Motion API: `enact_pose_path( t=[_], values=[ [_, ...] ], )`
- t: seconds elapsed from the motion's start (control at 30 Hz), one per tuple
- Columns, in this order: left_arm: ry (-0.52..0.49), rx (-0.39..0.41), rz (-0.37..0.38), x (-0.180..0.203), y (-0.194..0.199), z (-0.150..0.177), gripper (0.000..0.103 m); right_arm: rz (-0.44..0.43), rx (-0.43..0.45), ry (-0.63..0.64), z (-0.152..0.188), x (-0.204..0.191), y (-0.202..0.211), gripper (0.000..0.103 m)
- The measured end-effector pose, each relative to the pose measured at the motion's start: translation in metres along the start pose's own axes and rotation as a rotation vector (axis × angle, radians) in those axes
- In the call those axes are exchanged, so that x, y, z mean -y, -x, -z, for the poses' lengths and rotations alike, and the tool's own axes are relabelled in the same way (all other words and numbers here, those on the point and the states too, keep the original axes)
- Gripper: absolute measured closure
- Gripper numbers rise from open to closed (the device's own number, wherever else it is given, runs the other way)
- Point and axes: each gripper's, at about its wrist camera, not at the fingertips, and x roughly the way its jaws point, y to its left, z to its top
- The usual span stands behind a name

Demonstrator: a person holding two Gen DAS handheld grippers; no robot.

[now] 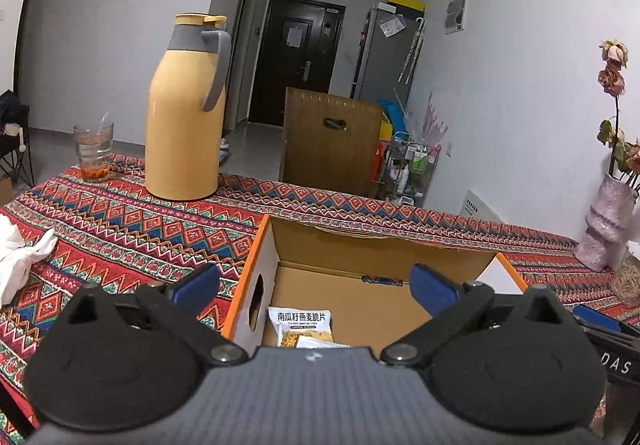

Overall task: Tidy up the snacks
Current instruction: 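Open both grippers to release the white packets into the box, then move both grippers back from the box toward the snack pile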

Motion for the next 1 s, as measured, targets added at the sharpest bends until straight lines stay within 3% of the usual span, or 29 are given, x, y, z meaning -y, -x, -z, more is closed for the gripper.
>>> enact_pose_path(
  t=[1.0],
  values=[
    [0.011, 0.024, -0.006, 0.002, 0.013, -0.004, 0.0, 0.009, 0.033, 0.011, -0.005, -0.005, 0.018, 0.0]
  ],
)
